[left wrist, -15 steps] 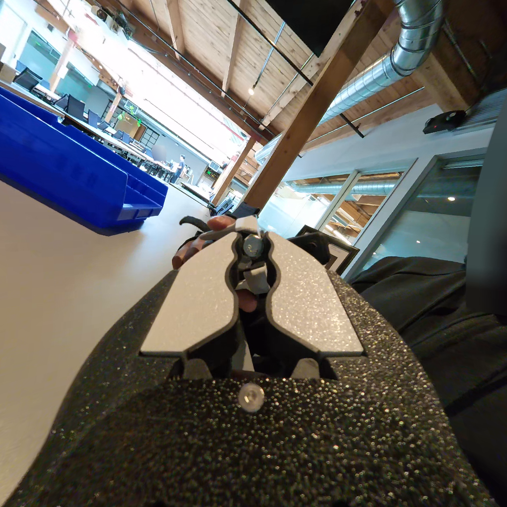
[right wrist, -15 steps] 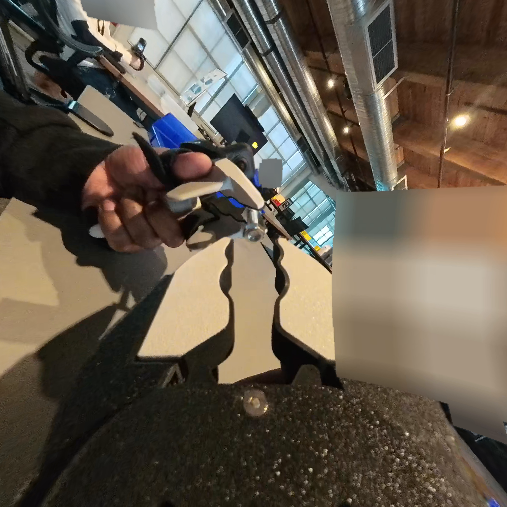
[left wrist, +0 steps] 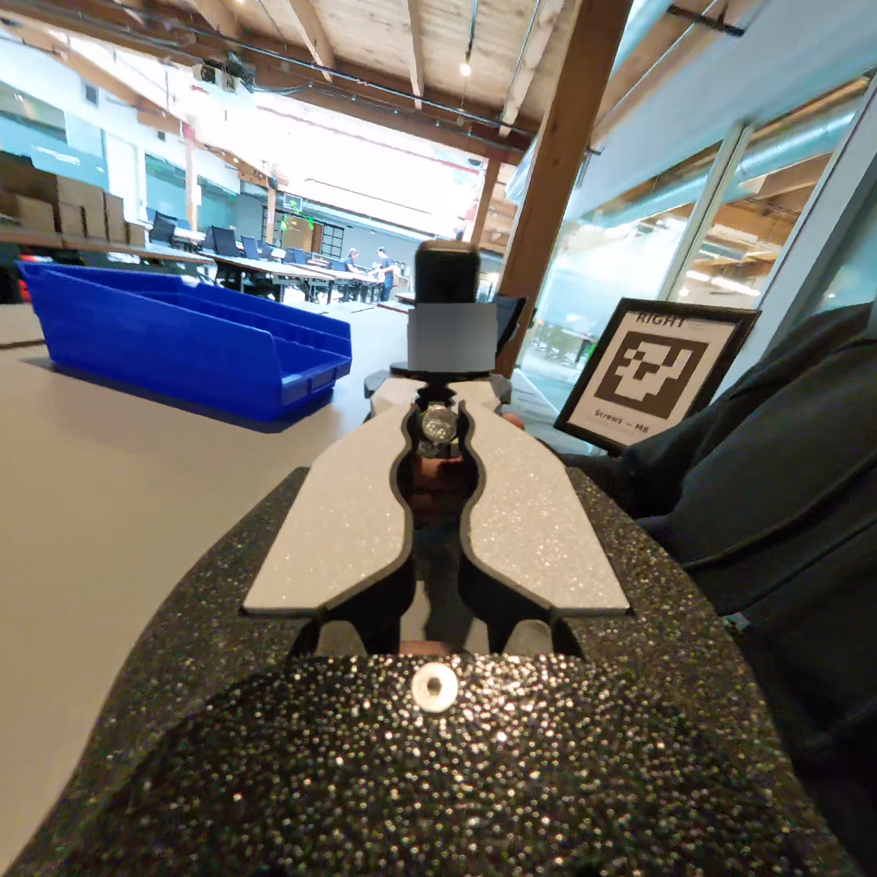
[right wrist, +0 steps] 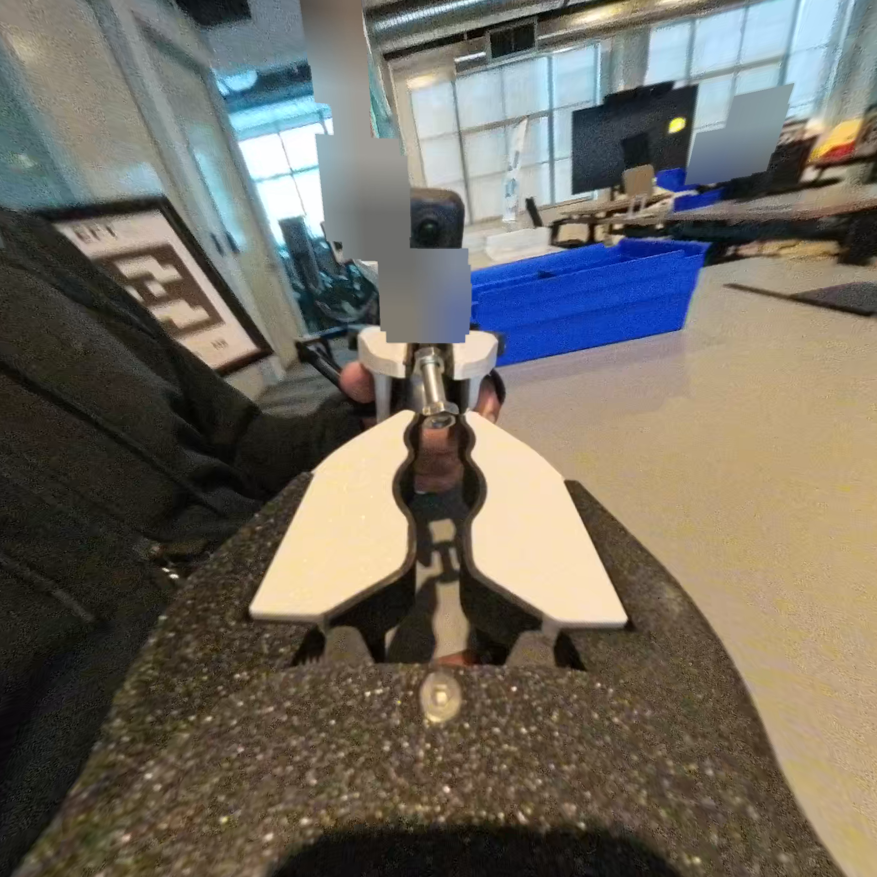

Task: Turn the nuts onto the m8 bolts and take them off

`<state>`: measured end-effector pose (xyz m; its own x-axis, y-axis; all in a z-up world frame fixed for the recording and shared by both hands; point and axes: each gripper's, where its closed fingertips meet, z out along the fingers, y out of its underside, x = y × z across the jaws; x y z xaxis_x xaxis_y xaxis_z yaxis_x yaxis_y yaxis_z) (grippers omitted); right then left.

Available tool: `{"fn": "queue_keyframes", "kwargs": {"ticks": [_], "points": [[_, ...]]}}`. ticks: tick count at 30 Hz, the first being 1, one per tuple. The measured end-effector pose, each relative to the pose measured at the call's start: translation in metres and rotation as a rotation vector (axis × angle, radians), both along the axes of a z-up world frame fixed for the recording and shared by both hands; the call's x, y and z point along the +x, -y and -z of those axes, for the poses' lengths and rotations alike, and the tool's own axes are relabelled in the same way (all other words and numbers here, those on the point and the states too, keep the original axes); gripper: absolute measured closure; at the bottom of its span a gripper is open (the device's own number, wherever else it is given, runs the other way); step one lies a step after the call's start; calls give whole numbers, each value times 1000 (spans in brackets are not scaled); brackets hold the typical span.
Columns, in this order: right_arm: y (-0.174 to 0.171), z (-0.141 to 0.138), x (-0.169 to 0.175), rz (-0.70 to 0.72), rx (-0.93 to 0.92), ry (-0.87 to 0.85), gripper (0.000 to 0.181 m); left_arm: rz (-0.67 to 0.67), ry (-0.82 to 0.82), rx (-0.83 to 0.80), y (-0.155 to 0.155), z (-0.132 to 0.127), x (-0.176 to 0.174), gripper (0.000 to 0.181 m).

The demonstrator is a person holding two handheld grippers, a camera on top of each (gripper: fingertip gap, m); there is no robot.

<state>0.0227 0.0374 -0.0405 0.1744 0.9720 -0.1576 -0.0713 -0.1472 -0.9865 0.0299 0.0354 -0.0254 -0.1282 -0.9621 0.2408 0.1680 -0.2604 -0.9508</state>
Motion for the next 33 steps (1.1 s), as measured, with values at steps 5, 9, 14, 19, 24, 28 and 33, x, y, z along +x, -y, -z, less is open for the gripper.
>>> {"fn": "queue_keyframes", "kwargs": {"ticks": [5, 9, 14, 19, 24, 28, 33], "points": [[-9, -15, 7, 178, 256, -3, 147, 50, 163, -205, -12, -16, -12, 166], [-12, -27, 11, 428, 679, 81, 152, 140, 247, -372, -17, -21, -20, 167], [-8, -16, -3, 502, 925, 234, 153, 184, 196, -442, -14, -11, -11, 167], [-11, -11, -9, 546, 972, 294, 165, 204, 171, -455, -11, -8, -8, 167], [-12, -9, -11, 454, 709, 221, 165, 130, 142, -325, -10, -8, -8, 167], [-4, -5, -19, 135, 94, -19, 165, 41, 102, -106, -2, -11, -8, 166], [-9, -14, -15, 97, -45, -138, 152, 18, 172, -127, -5, -19, -11, 167]]}}
